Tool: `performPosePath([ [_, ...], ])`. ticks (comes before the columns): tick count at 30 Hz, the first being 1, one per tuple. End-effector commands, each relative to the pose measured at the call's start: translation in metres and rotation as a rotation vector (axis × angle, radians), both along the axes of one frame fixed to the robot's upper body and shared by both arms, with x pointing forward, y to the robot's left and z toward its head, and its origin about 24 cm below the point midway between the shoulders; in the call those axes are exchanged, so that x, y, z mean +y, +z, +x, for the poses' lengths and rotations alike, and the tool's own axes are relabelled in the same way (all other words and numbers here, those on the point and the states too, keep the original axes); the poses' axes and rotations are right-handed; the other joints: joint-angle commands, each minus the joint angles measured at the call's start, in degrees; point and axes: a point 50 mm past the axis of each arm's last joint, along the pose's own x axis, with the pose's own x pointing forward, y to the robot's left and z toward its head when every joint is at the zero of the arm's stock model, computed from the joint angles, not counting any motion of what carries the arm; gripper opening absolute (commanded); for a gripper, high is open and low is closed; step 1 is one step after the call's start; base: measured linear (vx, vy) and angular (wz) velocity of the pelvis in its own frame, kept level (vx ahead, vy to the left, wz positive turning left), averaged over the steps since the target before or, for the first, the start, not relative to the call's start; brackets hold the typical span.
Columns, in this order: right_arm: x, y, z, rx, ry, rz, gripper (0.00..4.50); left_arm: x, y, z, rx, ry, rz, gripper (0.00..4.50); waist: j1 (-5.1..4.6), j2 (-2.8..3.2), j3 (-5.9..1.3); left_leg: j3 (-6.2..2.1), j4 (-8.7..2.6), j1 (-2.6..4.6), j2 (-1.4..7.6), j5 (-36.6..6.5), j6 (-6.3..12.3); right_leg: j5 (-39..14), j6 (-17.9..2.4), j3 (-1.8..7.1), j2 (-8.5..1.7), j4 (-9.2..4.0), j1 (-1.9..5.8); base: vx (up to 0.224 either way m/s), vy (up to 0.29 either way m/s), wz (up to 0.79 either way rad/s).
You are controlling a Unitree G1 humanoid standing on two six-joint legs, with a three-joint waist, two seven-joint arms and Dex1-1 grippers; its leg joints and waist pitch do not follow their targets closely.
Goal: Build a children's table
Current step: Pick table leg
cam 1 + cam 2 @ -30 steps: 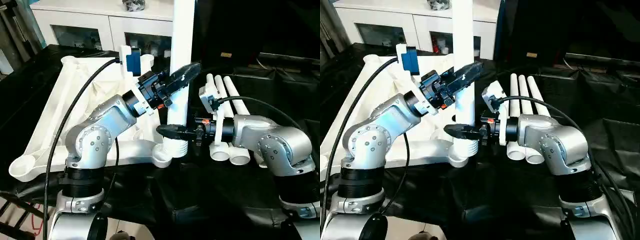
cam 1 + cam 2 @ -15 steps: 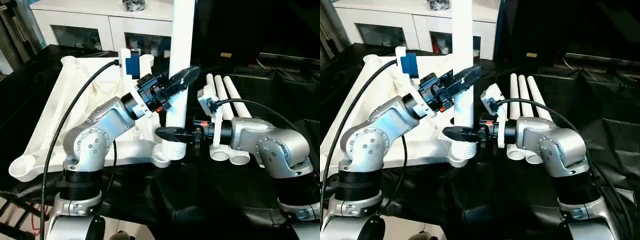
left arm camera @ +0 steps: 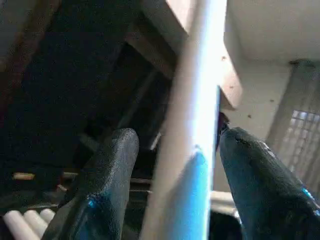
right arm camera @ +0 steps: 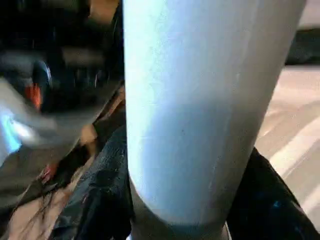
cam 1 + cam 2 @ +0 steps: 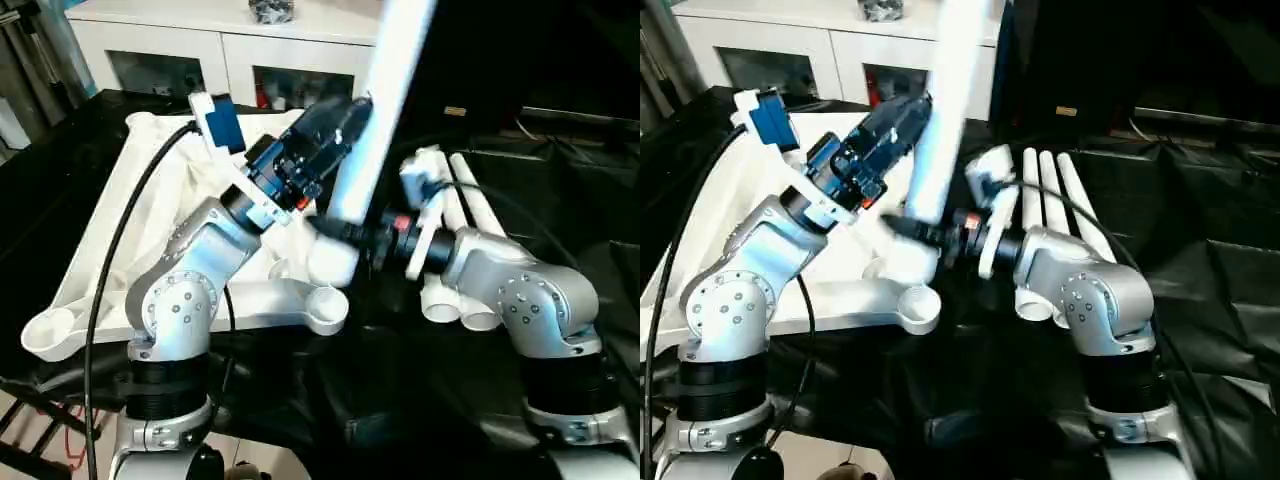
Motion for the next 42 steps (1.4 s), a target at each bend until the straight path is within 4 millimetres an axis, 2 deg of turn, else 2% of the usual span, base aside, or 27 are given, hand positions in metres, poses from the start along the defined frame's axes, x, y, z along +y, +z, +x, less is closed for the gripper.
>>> performPosePath([
  [1, -0.01, 0.002, 0.005, -0.036, -0.095, -0.01, 1.91, 0.013, -0.002, 0.005, 0.008, 0.102, 0.024, 2.98, -0.2, 0.42, -4.26, -0.62, -4.17, 0.55, 1.74, -6.6, -2.05, -5.1, -10.8, 1.87, -3.34, -4.04, 3.25, 0.0, 0.0, 0.0],
  [4, -0.017, -0.002, 0.009, -0.065, -0.198, -0.114, 1.91, 0.027, -0.005, 0.005, 0.006, 0.198, 0.108, 2.98, -0.28, 0.63, -4.25, -0.72, -4.21, 0.59, 1.65, -5.9, -2.62, -4.6, -9.7, 1.83, -3.21, -3.94, 3.18, 0.0, 0.0, 0.0],
  [6, -0.024, -0.007, 0.011, -0.111, -0.336, -0.225, 1.91, 0.045, -0.013, 0.0, -0.006, 0.315, 0.263, 2.98, -0.21, 0.92, -4.3, -0.8, -4.23, 0.61, 1.75, -5.9, -3.13, -4.8, -9.1, 1.78, -3.26, -3.95, 3.06, 0.0, 0.0, 0.0],
  [8, -0.026, -0.008, 0.01, -0.139, -0.385, -0.231, 1.91, 0.05, -0.02, -0.002, -0.025, 0.373, 0.353, 2.98, -0.48, 1.64, -4.22, -0.73, -4.25, 0.66, 1.44, -7.4, -3.66, -5.5, -8.7, 1.79, -3.06, -4.01, 2.96, 0.0, 0.0, 0.0],
  [9, -0.026, -0.009, 0.01, -0.155, -0.411, -0.234, 1.91, 0.053, -0.024, -0.003, -0.027, 0.396, 0.397, 2.98, -0.42, 1.45, -4.22, -0.77, -4.32, 0.64, 1.59, -8.0, -3.4, -6.3, -8.3, 1.86, -3.21, -4.26, 2.91, 0.0, 0.0, 0.0],
  [11, -0.027, -0.02, 0.008, -0.124, -0.443, -0.271, 1.91, 0.054, -0.045, -0.01, -0.004, 0.33, 0.551, 2.98, -0.34, 2.45, -4.14, -0.93, -4.4, 0.82, 1.55, -9.0, -3.32, -7.8, -8.3, 1.87, -3.16, -4.26, 2.57, 0.0, 0.0, 0.0],
  [12, -0.027, -0.02, 0.008, -0.122, -0.443, -0.272, 1.91, 0.054, -0.046, -0.011, -0.004, 0.325, 0.558, 2.98, -0.43, 2.26, -4.08, -0.83, -4.48, 0.69, 1.5, -9.3, -3.24, -8.1, -8.0, 1.89, -3.06, -4.27, 2.65, 0.0, 0.0, 0.0],
  [13, -0.031, -0.032, 0.008, -0.057, -0.471, -0.292, 1.91, 0.054, -0.067, -0.02, -0.012, 0.217, 0.722, 2.98, -0.52, 2.33, -4.11, -0.78, -4.5, 0.89, 1.6, -9.9, -3.28, -8.6, -8.2, 1.95, -3.06, -4.37, 2.47, 0.0, 0.0, 0.0],
  [14, -0.031, -0.034, 0.008, -0.049, -0.477, -0.292, 1.91, 0.054, -0.07, -0.021, -0.016, 0.204, 0.743, 2.98, -0.36, 2.37, -4.1, -0.94, -4.58, 0.8, 1.55, -9.8, -2.96, -9.0, -8.0, 1.97, -3.13, -4.48, 2.47, 0.0, 0.0, 0.0],
  [15, -0.037, -0.041, 0.009, -0.013, -0.522, -0.295, 1.91, 0.056, -0.088, -0.027, -0.011, 0.111, 0.858, 2.98, -0.48, 2.52, -4.09, -0.8, -4.7, 0.82, 1.56, -10.2, -3.18, -9.4, -8.0, 2.02, -3.02, -4.22, 2.32, 0.0, 0.0, 0.0],
  [16, -0.039, -0.044, 0.01, -0.003, -0.543, -0.298, 1.91, 0.058, -0.097, -0.03, 0.001, 0.067, 0.901, 2.98, -0.52, 2.16, -4.01, -0.75, -4.77, 0.85, 1.53, -10.4, -3.06, -10.5, -7.8, 2.11, -3.06, -4.36, 2.2, 0.0, 0.0, 0.0],
  [17, -0.039, -0.044, 0.01, -0.003, -0.543, -0.298, 1.91, 0.058, -0.097, -0.03, 0.001, 0.067, 0.901, 2.98, -0.56, 2.5, -3.97, -0.62, -4.82, 1.02, 1.53, -11.1, -3.41, -11.5, -7.7, 2.13, -3.04, -4.53, 1.94, 0.0, 0.0, 0.0],
  [18, -0.039, -0.046, 0.009, 0.004, -0.546, -0.295, 1.91, 0.061, -0.106, -0.031, 0.017, 0.017, 0.94, 2.98, -0.9, 1.14, -3.92, -0.46, -4.9, 0.89, 1.61, -11.1, -3.35, -11.6, -7.8, 2.14, -2.97, -4.63, 2.13, 0.0, 0.0, 0.0],
  [19, -0.039, -0.046, 0.009, 0.004, -0.546, -0.295, 1.91, 0.061, -0.106, -0.031, 0.017, 0.017, 0.94, 2.98, -0.62, 1.92, -3.99, -0.56, -4.91, 0.91, 1.5, -10.7, -3.44, -12.1, -7.7, 2.23, -3.15, -4.42, 2.09, 0.0, 0.0, 0.0],
  [21, -0.037, -0.048, 0.008, 0.006, -0.528, -0.286, 1.91, 0.071, -0.121, -0.031, 0.056, -0.056, 1.007, 2.98, -0.86, 1.81, -3.91, -0.6, -5.0, 0.95, 1.54, -11.1, -3.56, -12.1, -8.0, 2.19, -3.15, -4.46, 2.03, 0.0, 0.0, 0.0],
  [22, -0.037, -0.048, 0.008, 0.006, -0.527, -0.286, 1.91, 0.071, -0.121, -0.031, 0.057, -0.059, 1.01, 2.98, -1.04, 1.32, -3.86, -0.53, -5.02, 0.89, 1.52, -11.1, -3.41, -12.1, -7.9, 2.23, -3.11, -4.52, 2.03, 0.0, 0.0, 0.0],
  [23, -0.037, -0.048, 0.008, 0.006, -0.524, -0.284, 1.91, 0.072, -0.123, -0.031, 0.061, -0.065, 1.017, 2.8, -1.37, 1.65, -3.88, -0.6, -5.08, 0.86, 1.51, -11.1, -3.35, -11.9, -8.0, 2.27, -3.24, -4.36, 2.11, 0.0, 0.0, 0.0],
  [24, -0.033, -0.046, 0.008, -0.007, -0.487, -0.272, 1.91, 0.083, -0.135, -0.025, 0.104, -0.114, 1.083, 2.8, -1.46, 1.38, -3.89, -0.58, -5.05, 0.88, 1.48, -10.9, -3.13, -11.9, -8.0, 2.27, -3.26, -4.52, 2.12, 0.0, 0.0, 0.0],
  [26, -0.029, -0.042, 0.009, -0.035, -0.454, -0.281, 1.91, 0.091, -0.143, -0.02, 0.135, -0.142, 1.119, 2.62, -1.55, 1.55, -3.96, -0.52, -4.96, 0.93, 1.21, -10.6, -2.7, -12.0, -7.7, 2.37, -3.17, -4.56, 2.06, 0.0, 0.0, 0.0],
  [29, -0.028, -0.041, 0.009, -0.052, -0.44, -0.29, 1.91, 0.094, -0.145, -0.018, 0.144, -0.152, 1.124, 2.27, -1.74, 1.57, -4.16, -0.63, -4.89, 0.73, 1.43, -8.3, -2.82, -7.5, -9.2, 2.29, -3.41, -4.0, 2.49, 0.0, 0.0, 0.0],
  [34, -0.023, -0.036, 0.008, -0.115, -0.394, -0.303, 1.91, 0.103, -0.15, -0.013, 0.158, -0.202, 1.174, 1.82, -1.68, 1.35, -4.17, -0.42, -4.76, 0.89, 1.48, -8.5, -2.1, -7.0, -10.5, 2.38, -3.46, -3.96, 2.46, 0.0, 0.0, 0.0],
  [35, -0.022, -0.035, 0.008, -0.121, -0.388, -0.301, 1.91, 0.106, -0.152, -0.013, 0.168, -0.226, 1.192, 1.76, -1.51, 1.97, -4.08, -0.54, -4.82, 0.93, 1.5, -9.4, -2.34, -8.8, -10.4, 2.43, -3.67, -4.05, 2.4, 0.0, 0.0, 0.0],
  [37, -0.022, -0.035, 0.008, -0.117, -0.386, -0.296, 1.91, 0.108, -0.154, -0.012, 0.181, -0.244, 1.203, 1.64, -1.69, 1.59, -4.01, -0.53, -4.95, 0.93, 1.59, -10.2, -2.66, -9.4, -10.5, 2.43, -3.6, -4.1, 2.42, 0.0, 0.0, 0.0],
  [38, -0.022, -0.036, 0.008, -0.111, -0.382, -0.293, 1.91, 0.11, -0.154, -0.011, 0.186, -0.258, 1.21, 1.47, -1.76, 1.96, -3.99, -0.48, -4.94, 1.05, 1.51, -11.0, -2.92, -10.1, -10.5, 2.43, -3.53, -4.27, 2.29, 0.0, 0.0, 0.0],
  [39, -0.023, -0.036, 0.009, -0.102, -0.381, -0.294, 1.91, 0.112, -0.154, -0.011, 0.187, -0.283, 1.217, 1.47, -1.75, 1.83, -3.99, -0.51, -4.95, 1.11, 1.49, -11.2, -2.95, -10.4, -10.5, 2.45, -3.54, -4.31, 2.31, 0.0, 0.0, 0.0],
  [40, -0.023, -0.036, 0.009, -0.099, -0.38, -0.294, 1.91, 0.112, -0.154, -0.011, 0.186, -0.291, 1.219, 1.33, -1.74, 2.42, -4.02, -0.5, -4.95, 1.24, 1.43, -11.9, -3.25, -10.9, -10.5, 2.46, -3.52, -4.43, 2.23, 0.0, 0.0, 0.0],
  [42, -0.024, -0.036, 0.009, -0.092, -0.373, -0.293, 1.91, 0.113, -0.153, -0.01, 0.187, -0.314, 1.22, 1.17, -1.83, 2.32, -4.05, -0.65, -5.02, 1.07, 1.46, -11.7, -3.41, -9.9, -10.8, 2.42, -3.53, -4.25, 2.47, 0.0, 0.0, 0.0],
])
